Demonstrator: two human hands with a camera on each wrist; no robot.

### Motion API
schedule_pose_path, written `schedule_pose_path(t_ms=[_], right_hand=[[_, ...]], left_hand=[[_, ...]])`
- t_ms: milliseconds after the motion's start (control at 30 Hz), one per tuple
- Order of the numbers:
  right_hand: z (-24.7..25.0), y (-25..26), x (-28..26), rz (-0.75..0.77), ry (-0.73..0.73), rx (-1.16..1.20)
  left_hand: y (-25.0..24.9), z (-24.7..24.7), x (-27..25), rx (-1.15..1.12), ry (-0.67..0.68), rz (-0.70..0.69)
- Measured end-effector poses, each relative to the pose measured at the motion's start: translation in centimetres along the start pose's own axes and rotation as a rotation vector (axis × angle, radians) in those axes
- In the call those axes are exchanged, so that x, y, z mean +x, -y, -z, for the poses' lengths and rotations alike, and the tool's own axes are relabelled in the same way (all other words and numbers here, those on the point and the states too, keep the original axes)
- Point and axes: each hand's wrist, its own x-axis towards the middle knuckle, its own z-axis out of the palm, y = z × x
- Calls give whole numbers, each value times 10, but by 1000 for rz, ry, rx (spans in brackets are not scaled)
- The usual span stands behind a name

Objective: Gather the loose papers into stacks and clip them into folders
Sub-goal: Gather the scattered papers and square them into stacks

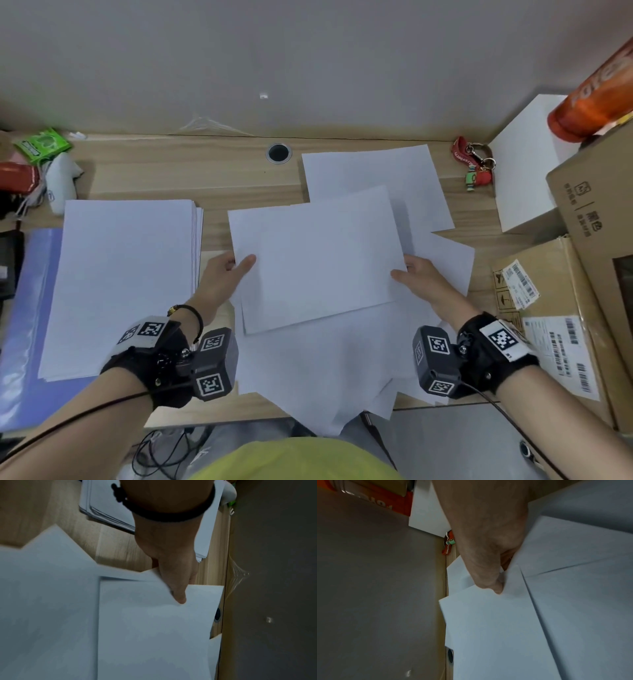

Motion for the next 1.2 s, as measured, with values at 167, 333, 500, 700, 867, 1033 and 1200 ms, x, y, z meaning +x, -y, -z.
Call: schedule_pose_path(t_ms=[167,333,500,700,867,1033,1200], right_hand=[[36,9,10,40,-167,-115],[59,28,16,92,-212,-222],[38,65,7,320,-76,-379],[16,95,-1,466,38,-176],[41,57,9,329,-168,63],[38,-5,-4,-84,-24,309],[-13,-26,-16,-138,159,385]], left_hand=[[16,17,3,63,-35,46],[12,14,3,104,-86,111],[-42,-3,-5,128,216,-103],[-64,-31,-10,51,324,19],[-38,-23,-5,-34,257,42],[-20,-9,-2,-206,229,94],[-12,-19,3,-173,222,178]])
